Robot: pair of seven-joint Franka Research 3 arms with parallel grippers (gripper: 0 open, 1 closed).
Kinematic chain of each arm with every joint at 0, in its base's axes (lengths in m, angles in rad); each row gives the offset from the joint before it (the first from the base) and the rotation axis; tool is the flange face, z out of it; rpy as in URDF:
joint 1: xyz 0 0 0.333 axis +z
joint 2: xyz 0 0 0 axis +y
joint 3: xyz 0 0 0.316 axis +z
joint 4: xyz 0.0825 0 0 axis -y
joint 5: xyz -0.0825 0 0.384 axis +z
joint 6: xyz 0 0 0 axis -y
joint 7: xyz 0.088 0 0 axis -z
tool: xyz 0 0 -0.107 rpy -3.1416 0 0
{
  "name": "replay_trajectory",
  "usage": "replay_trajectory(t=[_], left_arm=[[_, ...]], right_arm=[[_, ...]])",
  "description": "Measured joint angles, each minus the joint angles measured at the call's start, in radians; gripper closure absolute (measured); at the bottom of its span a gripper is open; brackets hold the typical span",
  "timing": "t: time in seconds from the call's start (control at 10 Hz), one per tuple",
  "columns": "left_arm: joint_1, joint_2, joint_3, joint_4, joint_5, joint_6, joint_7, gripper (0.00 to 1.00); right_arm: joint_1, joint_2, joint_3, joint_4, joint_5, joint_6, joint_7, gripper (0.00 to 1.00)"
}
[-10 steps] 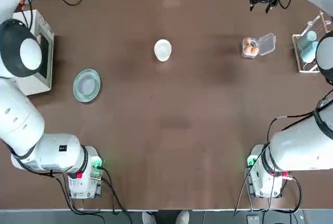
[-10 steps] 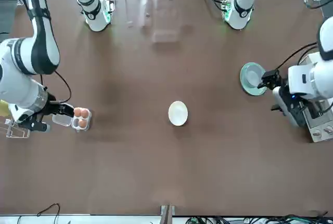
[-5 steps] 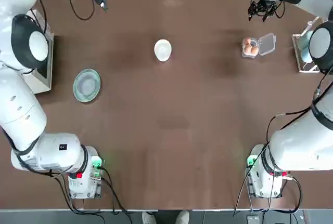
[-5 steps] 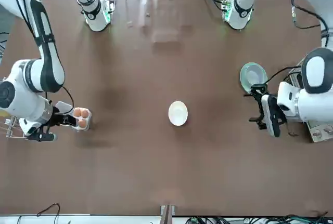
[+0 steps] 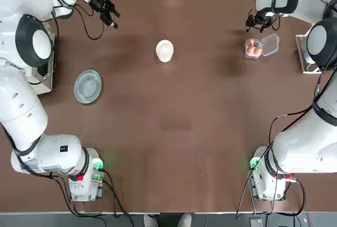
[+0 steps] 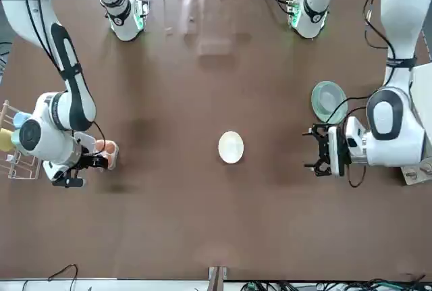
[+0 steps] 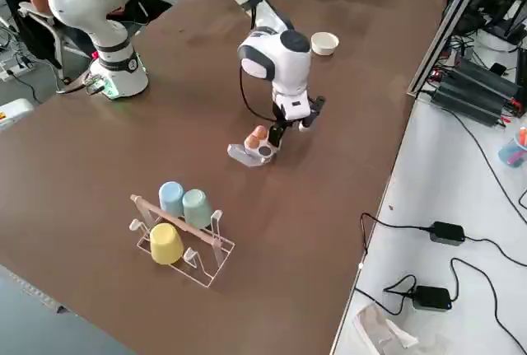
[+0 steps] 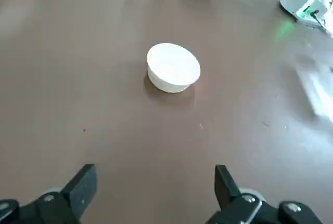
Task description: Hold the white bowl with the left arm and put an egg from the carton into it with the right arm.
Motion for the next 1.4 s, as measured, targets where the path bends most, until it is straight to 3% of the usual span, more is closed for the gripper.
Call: replay_trajectory(t=[0.2,0.4,0.6,0.9,1.4], left_arm=[[-0.029,0.046,-0.002,-0.043,-0.099,0.029,0.171,0.00],[-0.074,0.113,-0.003,-0.079,-0.259,0.097,0.332,0.00],[-0.102,0.191,-0.004,-0.066,-0.370,0.121,0.414,0.00],[-0.162,0.234,-0.005,-0.031,-0.384,0.174,0.456,0.00],[-0.218,0.249,-0.004,-0.031,-0.384,0.253,0.472,0.00]], right_arm=[[0.000,-0.002,0.001,-0.023,0.000,0.008,0.000,0.00],[0.000,-0.016,0.003,-0.038,0.000,0.015,0.000,0.00],[0.000,-0.029,0.003,-0.072,0.000,0.056,0.000,0.00],[0.000,-0.060,0.004,-0.142,0.000,0.155,0.000,0.00],[0.000,-0.064,0.003,-0.171,0.000,0.176,-0.001,0.00]])
